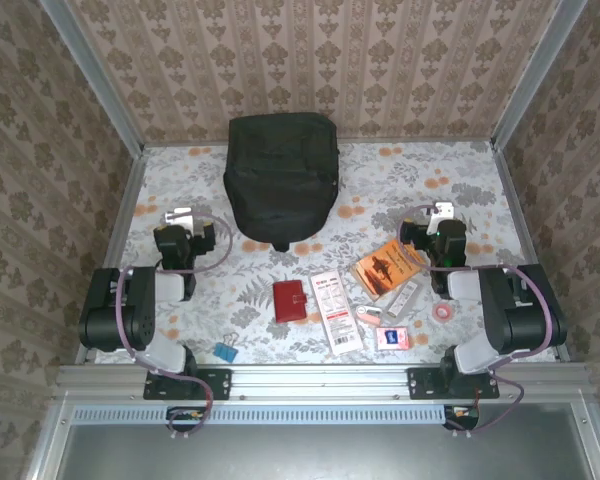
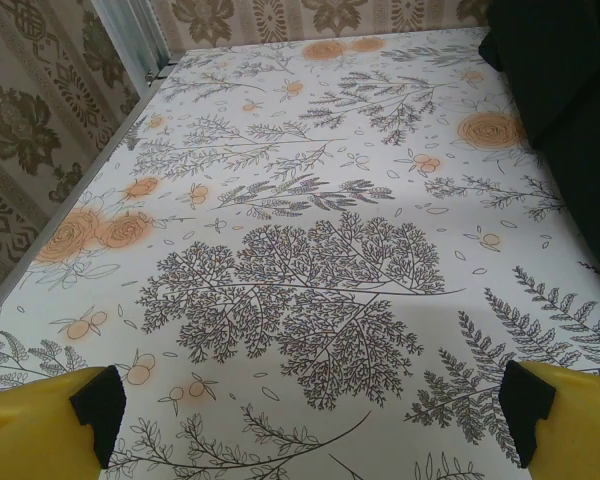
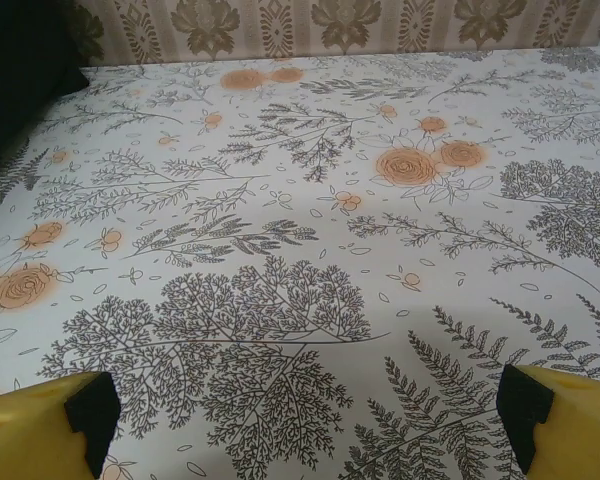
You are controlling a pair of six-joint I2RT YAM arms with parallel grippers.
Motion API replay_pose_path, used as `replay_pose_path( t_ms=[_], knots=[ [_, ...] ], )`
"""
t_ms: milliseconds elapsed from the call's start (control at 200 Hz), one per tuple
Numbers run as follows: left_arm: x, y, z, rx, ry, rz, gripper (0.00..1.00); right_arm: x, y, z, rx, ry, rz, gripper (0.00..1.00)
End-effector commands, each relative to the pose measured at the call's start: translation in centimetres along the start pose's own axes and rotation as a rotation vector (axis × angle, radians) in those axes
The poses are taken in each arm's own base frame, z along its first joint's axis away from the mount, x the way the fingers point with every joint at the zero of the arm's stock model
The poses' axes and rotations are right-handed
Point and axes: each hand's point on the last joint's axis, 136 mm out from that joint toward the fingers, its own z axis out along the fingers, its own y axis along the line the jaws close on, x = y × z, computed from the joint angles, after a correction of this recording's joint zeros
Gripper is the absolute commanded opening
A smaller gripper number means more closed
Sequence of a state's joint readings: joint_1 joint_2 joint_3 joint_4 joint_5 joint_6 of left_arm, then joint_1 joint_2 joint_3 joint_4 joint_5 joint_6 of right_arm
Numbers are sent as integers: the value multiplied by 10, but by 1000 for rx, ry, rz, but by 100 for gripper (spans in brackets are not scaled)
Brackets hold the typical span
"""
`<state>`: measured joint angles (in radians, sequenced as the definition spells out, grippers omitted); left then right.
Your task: Pack the student bag
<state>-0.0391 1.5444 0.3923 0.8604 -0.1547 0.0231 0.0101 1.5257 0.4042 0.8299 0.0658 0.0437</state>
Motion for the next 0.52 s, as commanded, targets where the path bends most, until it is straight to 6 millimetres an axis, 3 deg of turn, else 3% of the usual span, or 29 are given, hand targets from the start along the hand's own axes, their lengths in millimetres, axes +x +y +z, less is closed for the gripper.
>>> replay_pose_path(
  t_ms=[0,515],
  knots=[
    [-8,-1,-1,0,-27,6,100,-6,4,3,-23,-11,-10,100],
    [-8,-2,-1,4,-27,7,100,-6,4,1,-24,-18,-10,100]
  ],
)
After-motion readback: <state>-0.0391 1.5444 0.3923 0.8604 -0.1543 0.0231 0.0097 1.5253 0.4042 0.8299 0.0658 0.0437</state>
